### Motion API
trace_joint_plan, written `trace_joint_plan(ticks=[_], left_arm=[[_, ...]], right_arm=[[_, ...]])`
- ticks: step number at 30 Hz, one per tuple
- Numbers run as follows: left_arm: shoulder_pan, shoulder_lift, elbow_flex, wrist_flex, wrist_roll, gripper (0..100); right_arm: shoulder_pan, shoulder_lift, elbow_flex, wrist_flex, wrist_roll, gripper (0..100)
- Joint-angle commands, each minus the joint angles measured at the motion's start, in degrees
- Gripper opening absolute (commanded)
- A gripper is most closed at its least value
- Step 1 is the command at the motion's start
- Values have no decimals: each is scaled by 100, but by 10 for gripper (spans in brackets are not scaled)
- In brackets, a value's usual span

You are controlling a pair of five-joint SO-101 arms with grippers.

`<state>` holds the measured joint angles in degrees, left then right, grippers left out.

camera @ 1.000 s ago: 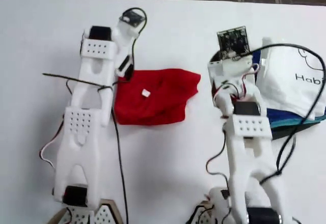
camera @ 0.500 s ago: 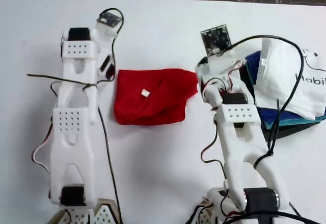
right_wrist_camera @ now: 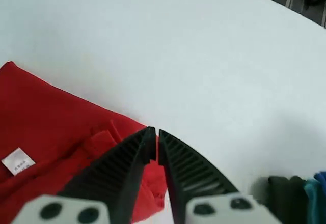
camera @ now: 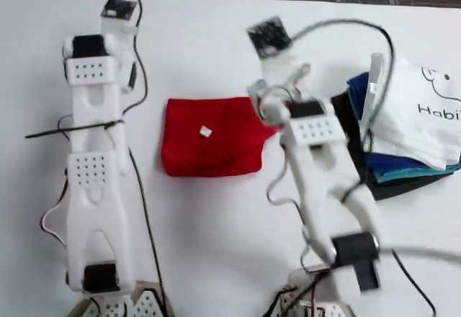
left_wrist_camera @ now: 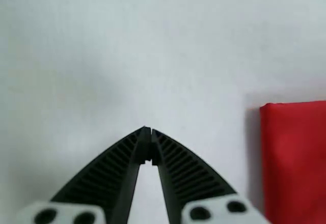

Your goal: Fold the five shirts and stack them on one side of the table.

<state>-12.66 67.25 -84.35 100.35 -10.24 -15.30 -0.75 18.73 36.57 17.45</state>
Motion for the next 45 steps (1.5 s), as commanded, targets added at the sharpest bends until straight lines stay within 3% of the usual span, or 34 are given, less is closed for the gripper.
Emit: trace_joint_plan(ticks=[1, 4, 10, 21, 33, 45], left_arm=[[-141, 299, -549, 18, 387, 27], [-220, 809, -1147, -9, 712, 27], [-237, 1319, -1156, -229, 1196, 27], [-229, 1363, -1147, -422, 1354, 27], [-229, 1371, -1147, -422, 1345, 27], [-229, 1371, -1147, -422, 1354, 27]], right_arm=[[-180, 1253, -1609, 479, 0, 21], [-277, 2396, -2620, 919, 0, 21], [-330, 3574, -3912, 1622, -53, 21], [-866, 3433, -4132, 2000, -220, 21], [-813, 3433, -4158, 2870, -211, 21], [-620, 3486, -5916, 5007, -202, 21]])
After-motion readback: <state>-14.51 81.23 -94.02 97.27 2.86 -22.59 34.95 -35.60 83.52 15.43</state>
